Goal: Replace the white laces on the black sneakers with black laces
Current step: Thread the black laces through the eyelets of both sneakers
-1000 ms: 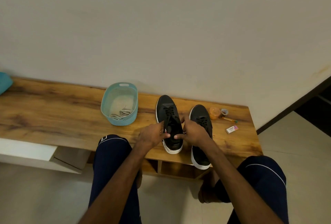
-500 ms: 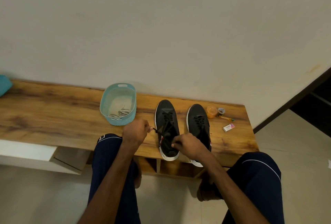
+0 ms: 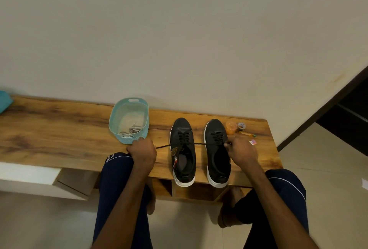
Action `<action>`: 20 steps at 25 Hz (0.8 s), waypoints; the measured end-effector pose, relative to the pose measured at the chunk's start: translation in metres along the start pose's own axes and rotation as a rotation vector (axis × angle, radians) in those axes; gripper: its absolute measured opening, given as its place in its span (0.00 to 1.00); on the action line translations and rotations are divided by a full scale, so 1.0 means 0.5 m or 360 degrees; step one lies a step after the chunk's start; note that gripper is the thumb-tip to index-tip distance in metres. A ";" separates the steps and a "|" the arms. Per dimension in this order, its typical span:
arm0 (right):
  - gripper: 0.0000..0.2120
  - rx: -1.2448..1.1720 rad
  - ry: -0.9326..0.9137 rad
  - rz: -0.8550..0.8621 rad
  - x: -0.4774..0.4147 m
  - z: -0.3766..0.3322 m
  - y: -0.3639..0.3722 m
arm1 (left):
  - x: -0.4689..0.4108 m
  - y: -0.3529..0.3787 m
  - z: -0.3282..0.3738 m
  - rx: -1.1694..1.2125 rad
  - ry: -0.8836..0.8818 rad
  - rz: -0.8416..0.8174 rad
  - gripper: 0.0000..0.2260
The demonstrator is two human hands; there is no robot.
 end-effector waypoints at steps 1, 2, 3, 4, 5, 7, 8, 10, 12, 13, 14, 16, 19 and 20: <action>0.09 0.0091 -0.0037 0.0013 0.002 -0.001 0.008 | 0.000 0.009 0.006 -0.0118 0.0080 -0.0047 0.16; 0.11 0.0182 -0.0097 0.0057 0.004 -0.010 0.017 | 0.000 0.019 0.018 -0.0135 0.0203 -0.0078 0.17; 0.14 0.0229 -0.0177 0.0130 0.007 -0.027 0.025 | 0.002 0.027 0.036 -0.0018 0.0366 -0.0098 0.19; 0.15 0.0222 -0.0273 0.0198 0.011 -0.052 0.033 | 0.010 0.032 0.057 0.0224 0.0528 -0.0116 0.20; 0.16 0.0181 -0.0369 0.0223 0.016 -0.082 0.044 | 0.020 0.034 0.078 0.0486 0.0645 -0.0143 0.20; 0.16 0.0103 -0.0494 0.0128 0.020 -0.139 0.071 | 0.037 0.035 0.115 0.0670 0.0791 -0.0095 0.20; 0.15 0.0104 -0.0505 0.0044 0.020 -0.160 0.087 | 0.040 0.038 0.125 0.0637 0.0808 -0.0042 0.19; 0.12 0.0165 -0.0507 -0.0021 0.015 -0.178 0.106 | 0.036 0.041 0.126 0.0682 0.0712 0.0010 0.16; 0.10 0.0205 -0.0496 -0.0006 0.007 -0.173 0.111 | 0.029 0.040 0.119 0.0761 0.0619 0.0002 0.13; 0.10 0.0217 -0.0489 -0.0023 0.002 -0.168 0.113 | 0.025 0.038 0.115 0.0765 0.0592 -0.0001 0.11; 0.10 0.0225 -0.0495 -0.0060 -0.002 -0.163 0.115 | 0.022 0.037 0.113 0.0766 0.0570 -0.0001 0.10; 0.12 0.0189 -0.0517 -0.0163 -0.007 -0.156 0.118 | 0.019 0.034 0.112 0.0787 0.0544 -0.0011 0.08; 0.11 0.0164 -0.0579 -0.0173 -0.005 -0.156 0.111 | 0.016 0.030 0.111 0.0754 0.0557 -0.0045 0.06; 0.11 0.0174 -0.0594 -0.0140 -0.003 -0.155 0.109 | 0.013 0.028 0.107 0.0704 0.0557 -0.0050 0.05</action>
Point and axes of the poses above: each hand's wrist, its own x-axis away from the middle knuckle, its own y-axis out of the palm, z = x × y, the point moved 3 cm from there along -x, towards the middle knuckle, and after that the axes turned 3 degrees about -z, right-handed, at the moved point
